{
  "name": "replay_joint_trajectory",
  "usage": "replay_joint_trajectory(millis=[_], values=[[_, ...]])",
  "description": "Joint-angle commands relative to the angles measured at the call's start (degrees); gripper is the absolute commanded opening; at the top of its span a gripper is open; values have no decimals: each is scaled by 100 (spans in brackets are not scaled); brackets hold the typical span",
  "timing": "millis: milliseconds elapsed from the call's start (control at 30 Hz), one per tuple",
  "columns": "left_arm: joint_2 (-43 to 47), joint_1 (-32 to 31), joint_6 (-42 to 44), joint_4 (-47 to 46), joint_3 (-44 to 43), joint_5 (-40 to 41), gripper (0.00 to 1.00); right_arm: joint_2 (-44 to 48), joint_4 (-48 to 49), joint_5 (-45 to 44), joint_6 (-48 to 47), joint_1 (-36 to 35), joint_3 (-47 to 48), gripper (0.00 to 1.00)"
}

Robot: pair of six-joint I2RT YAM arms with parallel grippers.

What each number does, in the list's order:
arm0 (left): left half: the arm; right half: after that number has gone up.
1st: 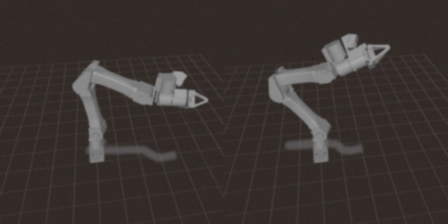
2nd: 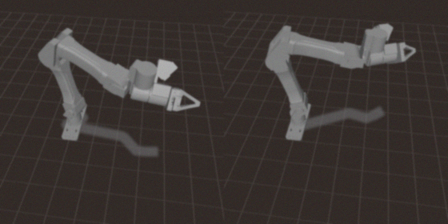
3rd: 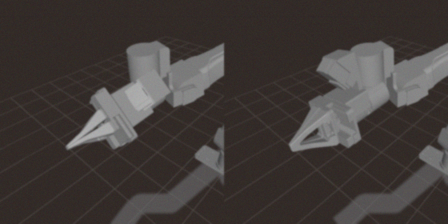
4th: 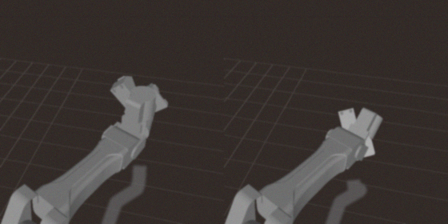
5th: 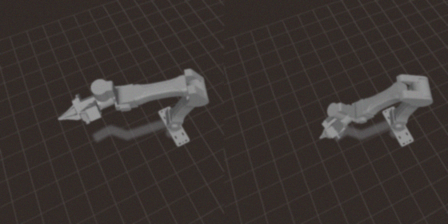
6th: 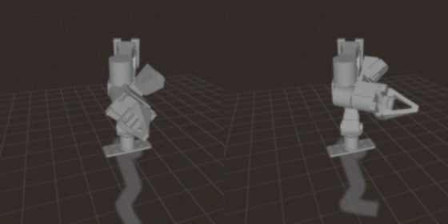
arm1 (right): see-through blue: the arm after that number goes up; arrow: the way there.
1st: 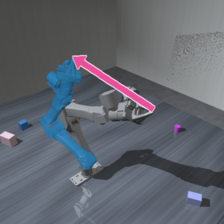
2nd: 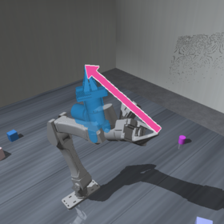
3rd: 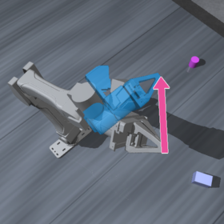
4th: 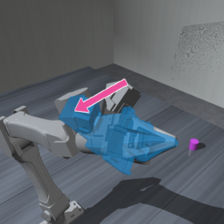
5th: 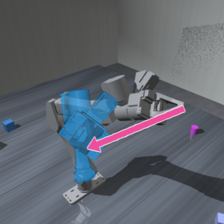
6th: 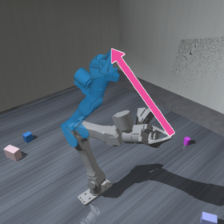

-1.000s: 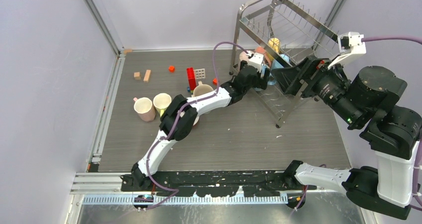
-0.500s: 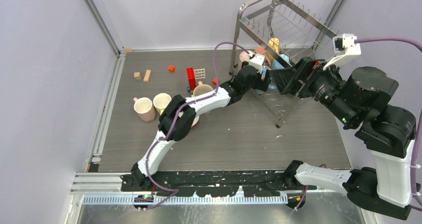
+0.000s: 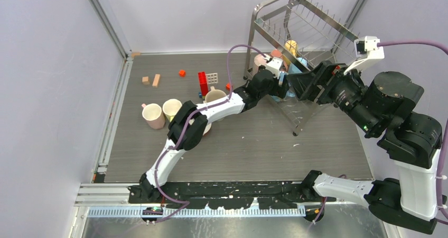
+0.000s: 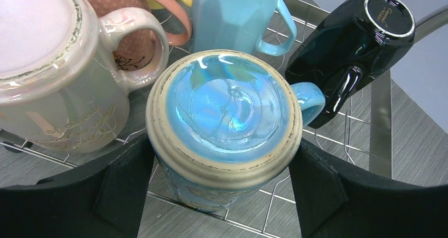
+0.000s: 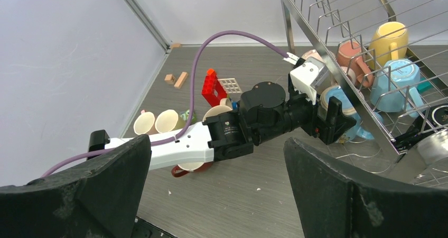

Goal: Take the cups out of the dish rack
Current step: Unload the cup from the dish rack.

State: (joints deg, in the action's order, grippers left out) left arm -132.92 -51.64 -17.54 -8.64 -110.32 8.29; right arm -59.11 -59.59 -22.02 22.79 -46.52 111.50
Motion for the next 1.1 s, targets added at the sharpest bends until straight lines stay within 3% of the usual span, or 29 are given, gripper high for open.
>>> replay_joint_trajectory(millis=[0,367,533,867,1067], values=[[604,-21,18,-725,-526,-116,16,23,282,-125,-65,-29,-41,100],[337,-60,1,-722,-239,-109,14,82,321,-115,-72,-32,-216,100],[253,-141,43,-951,-15,-5,20,104,328,-127,-82,-28,-256,100],[-41,-226,112,-1008,57,289,48,120,330,-127,-110,-32,-314,100],[-223,-224,86,-1008,-6,458,81,114,351,-114,-135,-32,-342,100]])
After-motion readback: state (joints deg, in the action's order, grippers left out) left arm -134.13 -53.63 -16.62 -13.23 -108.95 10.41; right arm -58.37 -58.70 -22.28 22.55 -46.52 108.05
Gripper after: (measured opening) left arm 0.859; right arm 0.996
